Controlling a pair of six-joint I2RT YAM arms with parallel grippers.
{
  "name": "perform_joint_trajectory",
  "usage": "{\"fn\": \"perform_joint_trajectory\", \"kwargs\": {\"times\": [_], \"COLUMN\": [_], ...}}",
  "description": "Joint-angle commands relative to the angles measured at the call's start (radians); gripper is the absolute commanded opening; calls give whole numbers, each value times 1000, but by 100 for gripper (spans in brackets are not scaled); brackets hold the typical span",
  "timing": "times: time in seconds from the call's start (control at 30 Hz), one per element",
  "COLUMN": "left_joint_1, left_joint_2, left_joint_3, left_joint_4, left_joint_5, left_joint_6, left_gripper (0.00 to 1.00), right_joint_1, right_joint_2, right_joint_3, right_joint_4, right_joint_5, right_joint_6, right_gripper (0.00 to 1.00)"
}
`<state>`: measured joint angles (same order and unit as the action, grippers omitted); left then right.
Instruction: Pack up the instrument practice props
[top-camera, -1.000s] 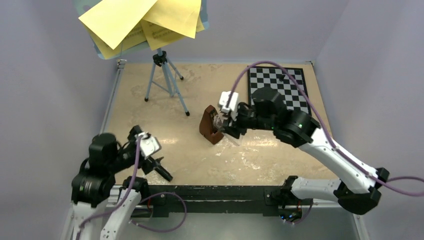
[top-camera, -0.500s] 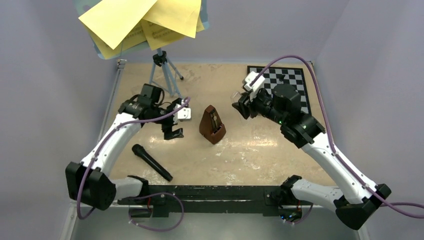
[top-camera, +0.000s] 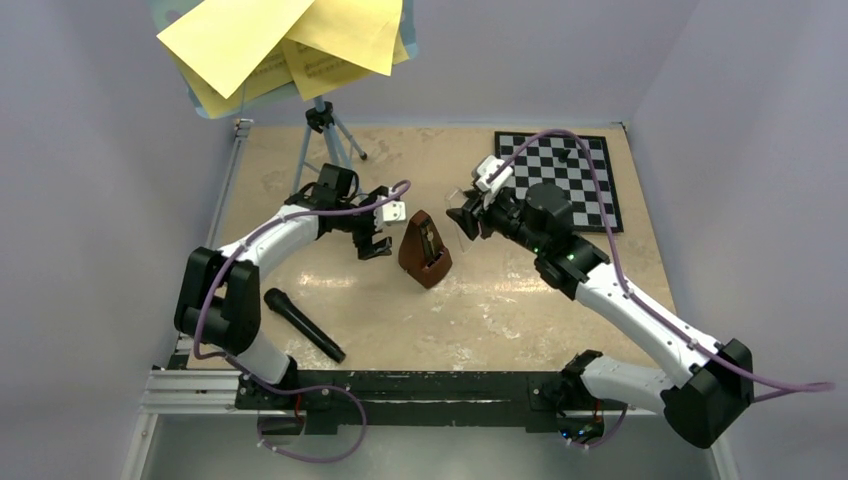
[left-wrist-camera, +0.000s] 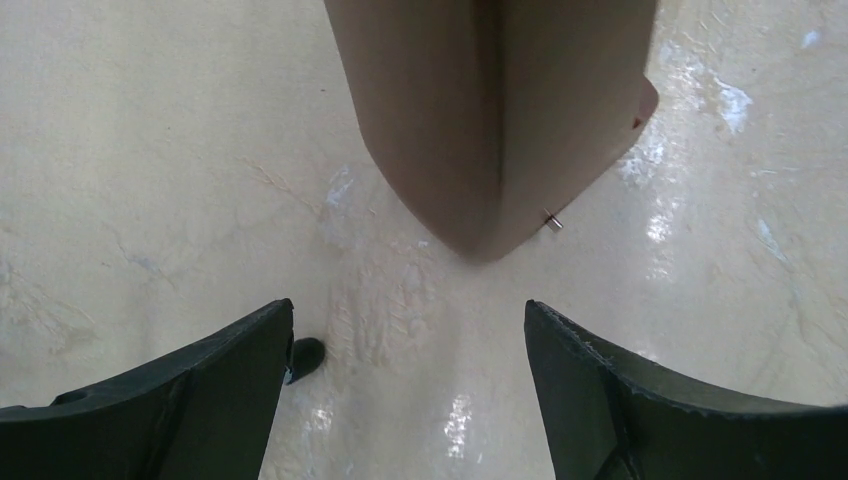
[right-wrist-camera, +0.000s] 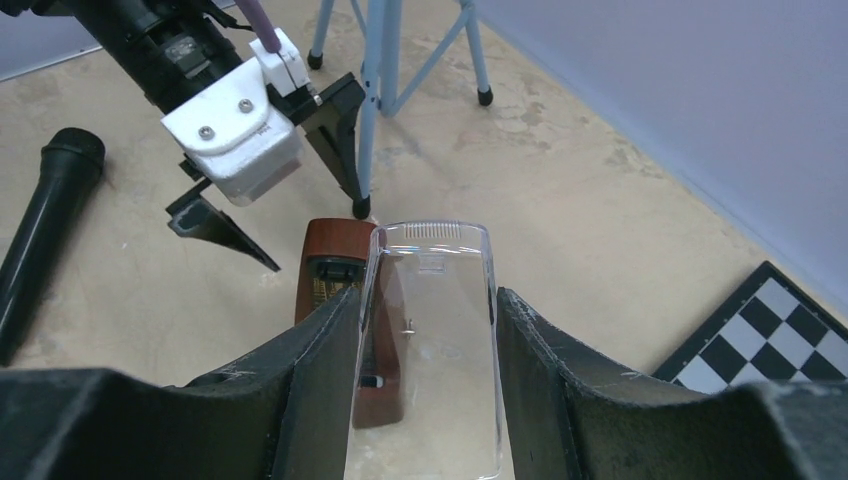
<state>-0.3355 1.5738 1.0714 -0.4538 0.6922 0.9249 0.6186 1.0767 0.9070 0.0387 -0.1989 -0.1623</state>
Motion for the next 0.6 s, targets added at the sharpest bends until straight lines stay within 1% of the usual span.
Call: {"fn": "perform_joint_trajectory", "kwargs": {"times": [0.0,0.1,0.17,0.4,0.57], "left_joint_1": [-24,-27,-33,-71,-111], "left_joint_2": [47,47,24,-42,-62], "left_joint_3": [-1,-34,-58,-77,-66], "left_joint_4": [133,144,112,4,-61], "left_joint_5": [48,45,59,87,90], "left_joint_6": [-16,24,66,91,105], "left_gripper": [89,89,89,87,85], "right_joint_1": [-2,-1,0,0,0], "right_joint_2": [66,100,115,127,167], "right_joint_3": [36,9,-6,12,45], "right_joint_4": [122,188,208,177,159], "right_joint_5": [-14,-27,-46,-157,-126], "right_joint_6": [63,85,86,60,60], "right_gripper": [0,0,0,0,0]}}
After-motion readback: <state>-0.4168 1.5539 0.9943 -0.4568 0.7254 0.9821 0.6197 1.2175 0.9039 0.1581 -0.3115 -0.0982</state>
